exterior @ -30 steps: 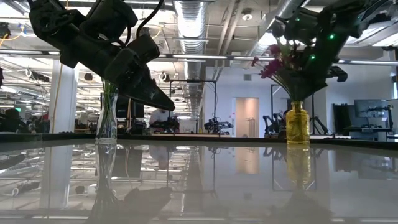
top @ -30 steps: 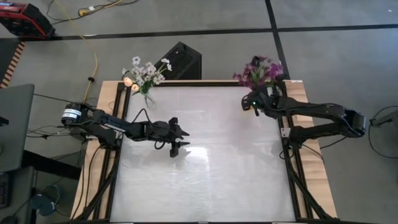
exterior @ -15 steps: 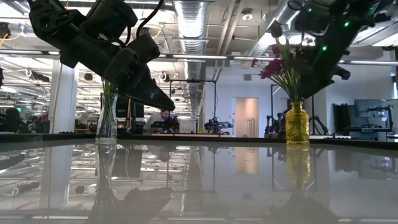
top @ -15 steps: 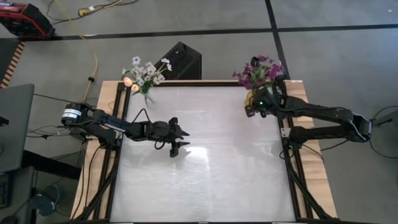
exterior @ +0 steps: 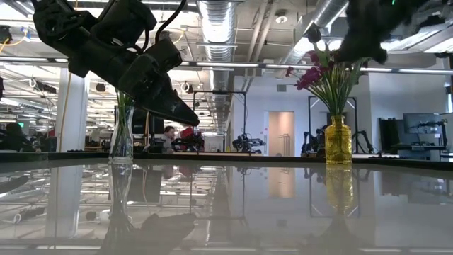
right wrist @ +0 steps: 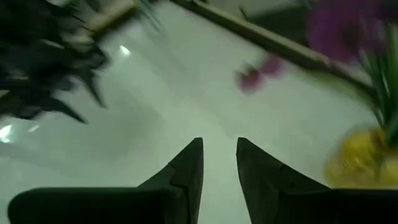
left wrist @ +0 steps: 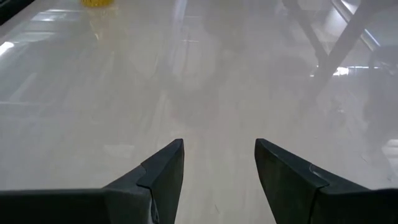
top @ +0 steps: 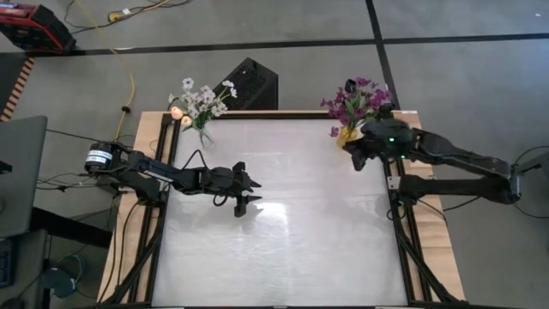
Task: Sort flowers into vase by color
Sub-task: Return to Home Position
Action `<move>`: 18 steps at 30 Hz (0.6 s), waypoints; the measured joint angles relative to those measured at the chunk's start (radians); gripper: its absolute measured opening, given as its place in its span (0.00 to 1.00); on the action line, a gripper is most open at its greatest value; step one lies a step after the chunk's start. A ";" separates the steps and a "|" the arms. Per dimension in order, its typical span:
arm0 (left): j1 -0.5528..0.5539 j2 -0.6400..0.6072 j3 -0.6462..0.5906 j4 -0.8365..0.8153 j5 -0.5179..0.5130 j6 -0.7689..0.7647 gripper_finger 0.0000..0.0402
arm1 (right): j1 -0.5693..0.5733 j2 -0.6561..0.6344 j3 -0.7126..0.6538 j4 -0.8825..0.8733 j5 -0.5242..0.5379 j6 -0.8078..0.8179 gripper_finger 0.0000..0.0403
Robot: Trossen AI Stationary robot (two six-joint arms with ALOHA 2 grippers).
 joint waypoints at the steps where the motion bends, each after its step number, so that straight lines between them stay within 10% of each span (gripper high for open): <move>1: 0.000 0.000 0.000 0.000 0.000 0.000 0.46 | 0.018 -0.003 0.026 0.001 0.001 -0.014 0.31; 18: 0.000 0.000 0.000 0.002 0.000 -0.021 0.46 | 0.063 0.286 0.584 0.015 0.356 -0.419 0.30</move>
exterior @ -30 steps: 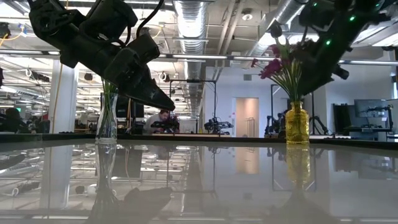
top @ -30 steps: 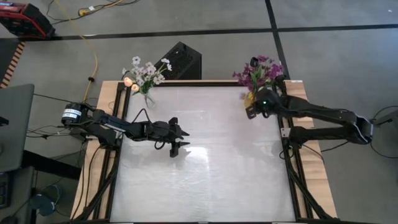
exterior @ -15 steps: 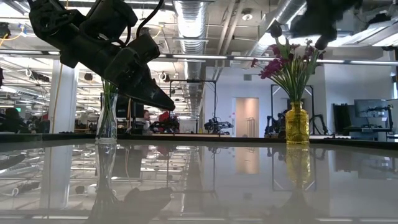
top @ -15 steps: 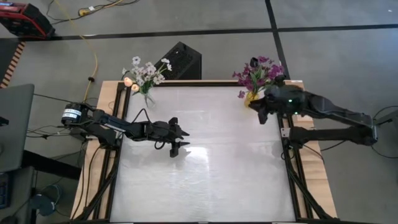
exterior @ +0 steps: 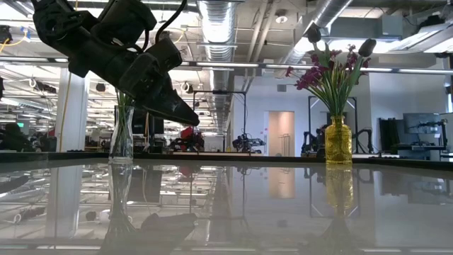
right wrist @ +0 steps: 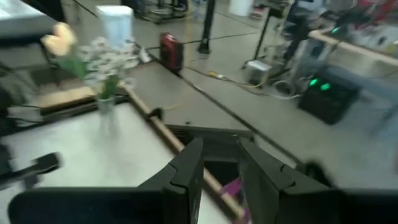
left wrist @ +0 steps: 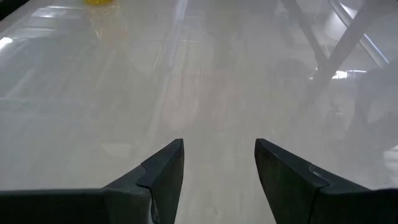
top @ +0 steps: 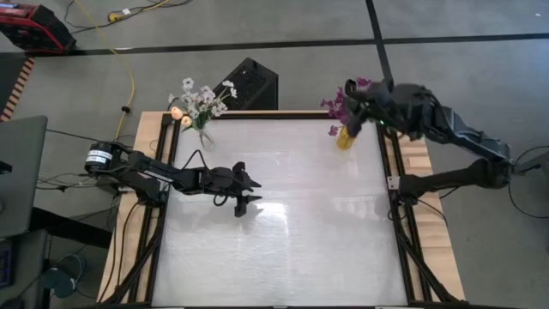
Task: Sort flowers into vase by color
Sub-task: Return to Home Position
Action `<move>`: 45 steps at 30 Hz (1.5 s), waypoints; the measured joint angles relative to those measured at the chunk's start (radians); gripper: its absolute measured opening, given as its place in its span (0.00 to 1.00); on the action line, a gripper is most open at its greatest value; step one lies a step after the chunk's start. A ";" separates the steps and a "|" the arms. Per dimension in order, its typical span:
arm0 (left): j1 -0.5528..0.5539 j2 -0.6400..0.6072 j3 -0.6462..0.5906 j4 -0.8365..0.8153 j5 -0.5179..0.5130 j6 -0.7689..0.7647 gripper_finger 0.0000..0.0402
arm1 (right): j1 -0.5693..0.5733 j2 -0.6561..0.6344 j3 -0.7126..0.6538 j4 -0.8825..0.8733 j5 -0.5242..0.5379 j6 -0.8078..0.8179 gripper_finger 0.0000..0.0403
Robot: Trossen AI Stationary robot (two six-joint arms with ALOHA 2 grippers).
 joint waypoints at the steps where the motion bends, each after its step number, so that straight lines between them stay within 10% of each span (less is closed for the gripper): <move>1: 0.000 0.000 0.000 0.000 0.000 -0.003 0.46 | -0.019 0.029 0.033 -0.005 0.002 -0.021 0.30; 10: 0.000 0.000 0.000 -0.001 0.000 -0.005 0.46 | -0.195 0.247 0.250 -0.219 0.033 -0.075 0.04; 45: -0.002 0.000 0.000 -0.047 0.000 0.016 0.46 | -0.255 0.291 0.267 -0.432 0.024 0.079 0.04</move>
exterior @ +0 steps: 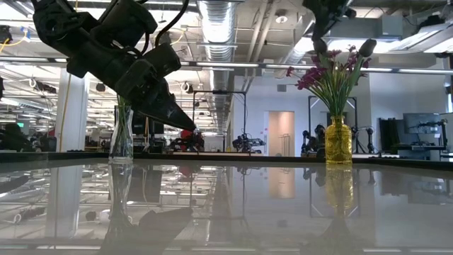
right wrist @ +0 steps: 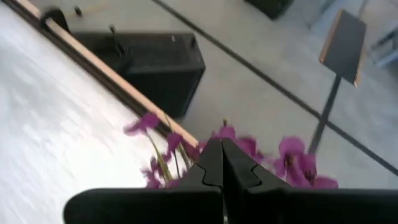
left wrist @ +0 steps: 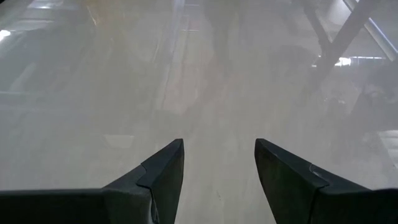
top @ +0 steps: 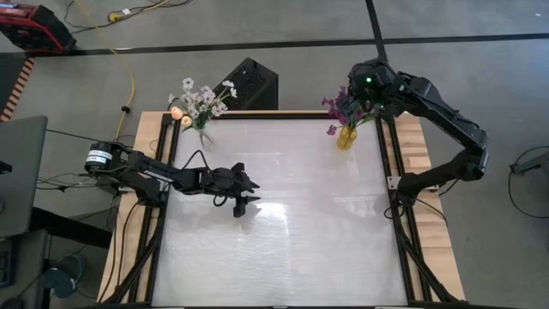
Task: Sort flowers into vase by color
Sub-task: Return to Home Position
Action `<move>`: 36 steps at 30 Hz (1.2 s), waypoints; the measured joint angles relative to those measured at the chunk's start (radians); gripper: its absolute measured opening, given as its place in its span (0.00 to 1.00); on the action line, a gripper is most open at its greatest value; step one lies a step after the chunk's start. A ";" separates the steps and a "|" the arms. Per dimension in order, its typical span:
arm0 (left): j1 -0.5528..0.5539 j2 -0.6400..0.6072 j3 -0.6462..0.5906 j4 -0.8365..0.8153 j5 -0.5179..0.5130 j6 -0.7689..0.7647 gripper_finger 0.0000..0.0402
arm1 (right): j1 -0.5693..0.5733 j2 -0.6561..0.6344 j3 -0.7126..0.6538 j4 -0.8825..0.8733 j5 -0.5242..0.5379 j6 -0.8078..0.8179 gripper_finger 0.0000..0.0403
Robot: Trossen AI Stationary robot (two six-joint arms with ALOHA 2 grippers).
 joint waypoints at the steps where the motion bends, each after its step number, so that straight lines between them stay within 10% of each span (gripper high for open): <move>1: -0.001 0.000 0.000 0.000 0.001 0.000 0.46 | 0.001 0.007 0.000 -0.019 0.000 0.010 0.04; 22: -0.003 0.000 0.000 -0.005 0.036 -0.002 0.46 | 0.162 -0.118 -0.001 0.080 -0.108 -0.022 0.04; 36: -0.003 -0.051 0.000 0.028 0.038 -0.016 0.46 | 0.673 -0.232 -0.268 0.119 -0.053 0.235 0.04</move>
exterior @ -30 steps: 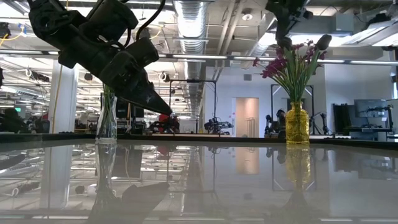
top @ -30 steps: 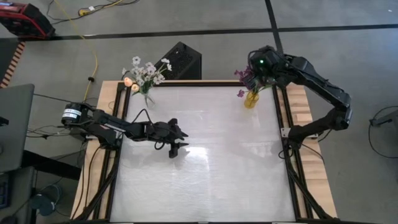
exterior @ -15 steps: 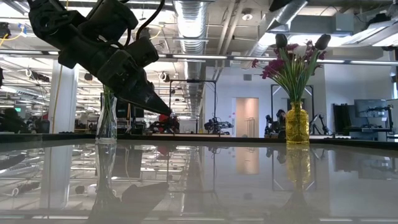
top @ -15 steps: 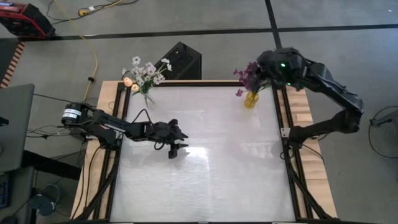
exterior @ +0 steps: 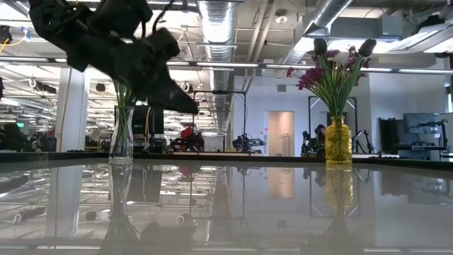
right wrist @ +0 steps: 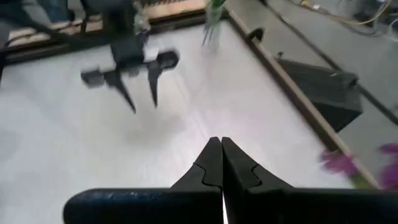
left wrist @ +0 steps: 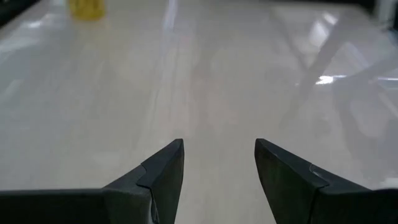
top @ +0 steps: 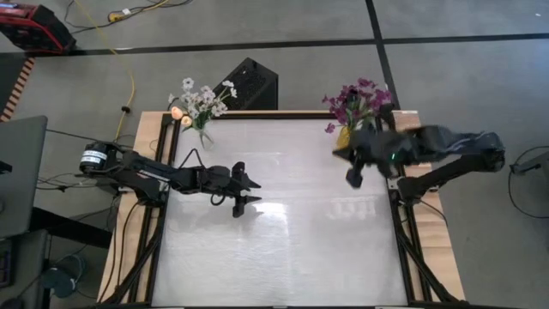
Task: Sort flowers into vase by color
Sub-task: Return to Home Position
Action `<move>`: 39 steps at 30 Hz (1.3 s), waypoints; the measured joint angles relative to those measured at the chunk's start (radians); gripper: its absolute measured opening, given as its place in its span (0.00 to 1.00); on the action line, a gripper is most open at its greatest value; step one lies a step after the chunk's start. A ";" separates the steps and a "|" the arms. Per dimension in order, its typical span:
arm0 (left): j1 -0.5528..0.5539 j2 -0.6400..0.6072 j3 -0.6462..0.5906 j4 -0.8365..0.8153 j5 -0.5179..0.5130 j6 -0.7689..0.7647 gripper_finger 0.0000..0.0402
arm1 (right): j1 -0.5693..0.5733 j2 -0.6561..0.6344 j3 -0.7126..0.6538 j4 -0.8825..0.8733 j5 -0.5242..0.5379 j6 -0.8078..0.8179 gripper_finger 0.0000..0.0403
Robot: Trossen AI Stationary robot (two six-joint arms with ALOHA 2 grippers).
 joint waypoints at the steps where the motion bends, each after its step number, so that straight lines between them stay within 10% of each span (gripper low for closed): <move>1: 0.000 -0.016 0.000 0.000 0.015 0.006 0.46 | 0.034 -0.008 -0.041 0.018 0.015 0.021 0.04; 20: -0.040 -0.405 0.000 -0.239 0.060 0.079 0.46 | 0.271 -0.050 -0.642 0.639 0.103 0.081 0.06; 39: -0.045 -0.642 0.000 -0.493 0.062 0.097 0.46 | -0.016 0.129 -1.011 1.499 -0.224 -0.095 0.06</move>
